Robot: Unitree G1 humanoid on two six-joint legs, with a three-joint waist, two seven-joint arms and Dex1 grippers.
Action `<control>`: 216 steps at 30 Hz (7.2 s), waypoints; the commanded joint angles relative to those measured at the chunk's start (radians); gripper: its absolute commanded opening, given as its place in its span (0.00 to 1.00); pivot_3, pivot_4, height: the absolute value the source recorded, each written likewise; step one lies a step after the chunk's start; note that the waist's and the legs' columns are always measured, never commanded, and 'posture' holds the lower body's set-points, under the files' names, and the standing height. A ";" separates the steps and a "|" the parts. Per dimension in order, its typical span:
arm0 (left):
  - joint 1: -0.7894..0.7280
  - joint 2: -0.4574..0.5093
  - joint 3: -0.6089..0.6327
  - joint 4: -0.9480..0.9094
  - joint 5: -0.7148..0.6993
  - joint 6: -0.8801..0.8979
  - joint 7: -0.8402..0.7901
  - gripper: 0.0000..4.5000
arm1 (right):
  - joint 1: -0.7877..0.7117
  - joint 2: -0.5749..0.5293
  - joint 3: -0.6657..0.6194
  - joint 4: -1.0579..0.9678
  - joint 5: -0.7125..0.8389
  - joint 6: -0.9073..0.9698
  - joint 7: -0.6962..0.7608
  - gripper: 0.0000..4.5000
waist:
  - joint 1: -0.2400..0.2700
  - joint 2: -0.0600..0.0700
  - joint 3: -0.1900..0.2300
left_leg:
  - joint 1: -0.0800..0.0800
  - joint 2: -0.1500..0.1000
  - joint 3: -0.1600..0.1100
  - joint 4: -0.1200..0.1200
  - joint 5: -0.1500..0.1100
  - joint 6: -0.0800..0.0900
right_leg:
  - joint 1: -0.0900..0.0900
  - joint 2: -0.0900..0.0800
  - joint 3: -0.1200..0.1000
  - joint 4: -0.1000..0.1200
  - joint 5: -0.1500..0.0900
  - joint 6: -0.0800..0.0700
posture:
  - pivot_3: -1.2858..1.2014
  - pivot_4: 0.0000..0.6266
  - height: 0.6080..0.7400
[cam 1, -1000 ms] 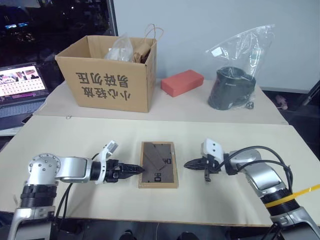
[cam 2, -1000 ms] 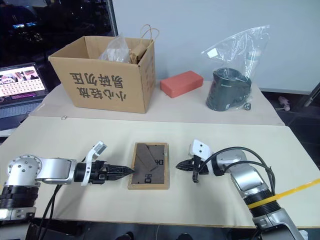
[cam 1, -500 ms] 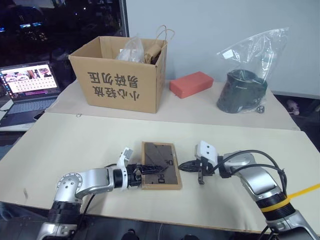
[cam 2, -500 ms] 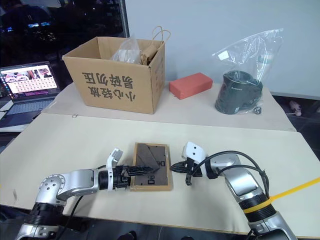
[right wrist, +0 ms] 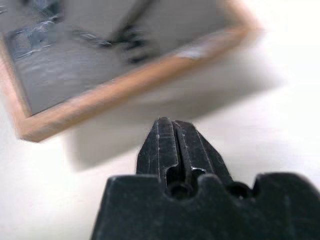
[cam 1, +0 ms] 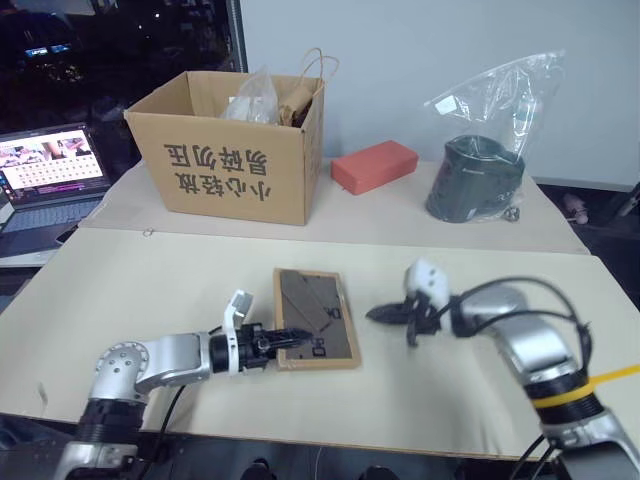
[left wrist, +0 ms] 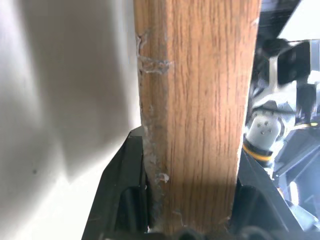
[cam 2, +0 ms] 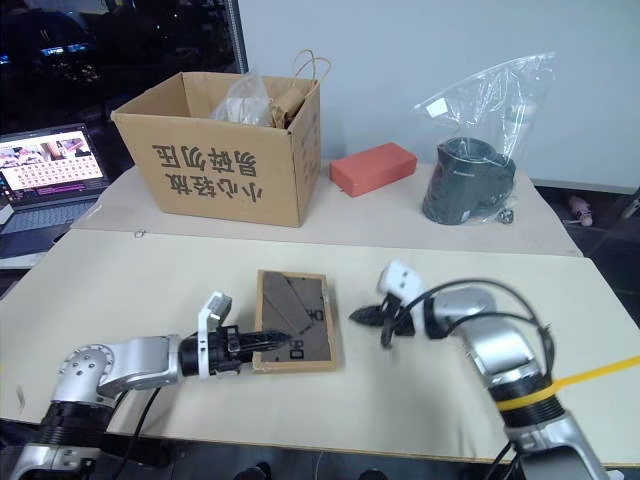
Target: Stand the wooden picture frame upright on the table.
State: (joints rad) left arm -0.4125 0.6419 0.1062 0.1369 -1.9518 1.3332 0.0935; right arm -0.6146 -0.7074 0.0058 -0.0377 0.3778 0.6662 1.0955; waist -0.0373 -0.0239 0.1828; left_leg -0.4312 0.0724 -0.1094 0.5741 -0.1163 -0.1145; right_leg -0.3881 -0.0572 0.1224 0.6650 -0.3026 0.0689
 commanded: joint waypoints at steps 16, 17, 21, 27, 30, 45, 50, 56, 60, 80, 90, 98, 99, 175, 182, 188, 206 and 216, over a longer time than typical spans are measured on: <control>-0.161 0.009 -0.145 -0.242 0.439 0.081 -0.324 0.26 | -0.162 0.043 0.153 -0.172 0.207 0.341 -0.114 0.99 | -0.006 -0.002 0.001 | -0.005 -0.001 0.000 -0.001 0.000 0.001 | -0.003 -0.001 -0.001 -0.002 0.000 0.001 | 0.52 0.24 1.00; -0.158 0.008 -0.144 -0.252 0.447 0.084 -0.332 0.26 | -0.162 0.043 0.156 -0.165 0.204 0.340 -0.112 0.99 | -0.006 -0.002 0.001 | -0.005 -0.001 0.000 -0.001 0.000 0.001 | -0.004 -0.001 -0.001 -0.001 0.000 0.001 | 0.52 0.24 1.00; -0.153 -0.013 -0.127 -0.243 0.454 0.088 -0.332 0.26 | -0.139 0.076 0.171 -0.172 0.221 0.308 -0.088 0.99 | -0.010 -0.002 0.001 | -0.004 -0.001 0.000 -0.001 0.000 0.001 | -0.004 -0.001 -0.001 -0.001 0.000 0.001 | 0.52 0.24 1.00; -0.178 -0.058 -0.079 -0.068 0.385 0.111 -0.289 0.26 | -0.065 0.089 0.124 -0.328 0.317 0.216 0.024 0.99 | -0.008 -0.002 0.001 | -0.005 -0.001 0.000 -0.001 0.000 0.001 | -0.004 -0.001 -0.001 -0.001 -0.001 0.001 | 0.52 0.24 1.00; -0.187 -0.055 -0.049 0.018 0.378 0.131 -0.305 0.26 | -0.038 0.057 0.096 -0.349 0.315 0.191 0.035 0.99 | -0.007 -0.002 0.001 | -0.005 -0.001 -0.001 0.000 0.000 0.001 | -0.003 -0.001 -0.002 -0.001 -0.001 0.001 | 0.52 0.24 1.00; -0.245 -0.051 0.027 0.240 0.355 0.257 -0.487 0.26 | 0.126 -0.124 0.011 -0.143 -0.098 -0.384 -0.080 0.99 | -0.005 -0.002 0.001 | -0.005 -0.002 -0.001 0.000 -0.001 0.002 | -0.003 -0.002 -0.002 -0.002 -0.001 0.003 | 0.52 0.24 1.00; -0.268 -0.072 0.004 0.273 0.431 0.281 -0.521 0.26 | 0.221 -0.037 0.057 -0.150 -0.288 -0.740 -0.225 0.99 | -0.016 -0.002 0.001 | -0.005 -0.002 -0.001 0.000 -0.001 0.001 | -0.004 -0.002 -0.002 -0.001 -0.001 0.002 | 0.52 0.24 1.00; -0.252 -0.059 -0.063 0.095 0.609 0.212 -0.601 0.26 | 0.084 0.045 -0.093 -0.288 0.412 0.082 -0.285 0.99 | -0.018 -0.001 0.002 | -0.005 -0.002 -0.001 0.000 0.001 0.001 | -0.003 -0.002 -0.002 0.000 0.000 0.001 | 0.52 0.24 1.00; -0.278 -0.064 -0.061 0.084 0.689 0.175 -0.664 0.26 | 0.007 -0.024 -0.132 -0.334 0.729 0.388 -0.305 0.99 | -0.008 0.000 0.004 | -0.004 -0.002 -0.002 -0.002 0.004 0.002 | -0.001 -0.002 -0.003 0.000 0.002 0.001 | 0.52 0.24 1.00; -0.311 -0.089 -0.032 0.034 0.795 0.219 -0.769 0.26 | -0.043 0.069 0.149 -0.360 0.443 0.381 -0.365 0.99 | -0.011 -0.001 0.004 | -0.008 -0.002 -0.001 -0.001 0.003 0.003 | -0.005 -0.002 -0.003 -0.001 0.002 0.002 | 0.52 0.24 1.00; -0.300 -0.093 -0.024 0.040 0.850 0.218 -0.813 0.26 | -0.010 0.060 0.172 -0.426 0.407 0.355 -0.317 0.99 | -0.010 -0.001 0.004 | -0.008 -0.002 -0.002 0.000 0.003 0.003 | -0.005 -0.002 -0.003 -0.001 0.002 0.002 | 0.52 0.24 1.00; -0.325 -0.101 0.002 0.071 0.846 0.263 -0.830 0.26 | -0.009 0.045 0.185 -0.394 0.320 0.300 -0.315 0.99 | -0.012 -0.001 0.004 | -0.008 -0.002 -0.001 0.000 0.003 0.003 | -0.005 -0.002 -0.003 -0.001 0.002 0.003 | 0.52 0.24 1.00; -0.327 -0.102 0.003 0.071 0.838 0.274 -0.832 0.26 | -0.011 0.049 0.184 -0.380 0.307 0.299 -0.325 0.99 | -0.012 -0.001 0.004 | -0.008 -0.002 -0.002 0.000 0.003 0.003 | -0.005 -0.002 -0.003 -0.001 0.002 0.003 | 0.52 0.24 1.00; -0.025 0.248 0.173 -0.196 0.972 -0.312 -1.148 1.00 | 0.071 0.182 0.181 0.357 -0.392 -1.107 -0.629 0.27 | -0.038 -0.002 0.006 | 0.002 -0.003 -0.001 -0.002 0.004 0.002 | 0.004 -0.004 -0.001 0.001 0.002 0.002 | 0.52 0.24 1.00; 0.077 0.226 0.157 -0.304 1.190 -0.642 -1.167 1.00 | -0.095 0.240 -0.004 0.399 0.072 -0.417 -0.356 0.27 | -0.032 -0.004 0.007 | 0.001 -0.002 -0.001 -0.001 0.004 0.003 | 0.003 -0.003 -0.002 0.002 0.002 0.001 | 0.52 0.24 1.00; 0.126 0.245 0.119 -0.308 1.302 -0.805 -1.229 1.00 | -0.180 0.216 -0.009 0.491 0.078 -0.165 -0.292 0.27 | -0.032 -0.004 0.007 | 0.000 -0.002 0.000 -0.004 0.004 0.003 | 0.001 -0.003 -0.002 0.001 0.002 0.001 | 0.52 0.24 1.00; 0.006 0.191 0.078 -0.202 1.352 -0.817 -1.203 1.00 | -0.021 0.266 0.012 0.380 0.141 0.222 -0.229 0.27 | -0.035 -0.004 0.007 | -0.001 -0.002 0.000 -0.002 0.004 0.003 | 0.000 -0.003 -0.002 0.001 0.002 0.002 | 0.52 0.24 1.00; -0.048 0.170 0.050 -0.151 1.388 -0.830 -1.206 1.00 | 0.021 0.248 -0.033 0.314 0.141 0.213 -0.229 0.53 | -0.035 -0.004 0.006 | 0.000 -0.002 0.000 -0.002 0.004 0.003 | 0.001 -0.003 -0.002 0.002 0.002 0.002 | 0.52 0.24 1.00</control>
State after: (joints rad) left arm -0.4434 0.8128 0.1547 -0.0196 -0.5748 0.5264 -1.1108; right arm -0.6049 -0.4486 -0.0116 0.2800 0.4954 0.8519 0.8512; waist -0.0718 -0.0284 0.1892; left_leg -0.4316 0.0706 -0.1096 0.5720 -0.1123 -0.1112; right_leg -0.3873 -0.0597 0.1202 0.6670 -0.3010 0.0709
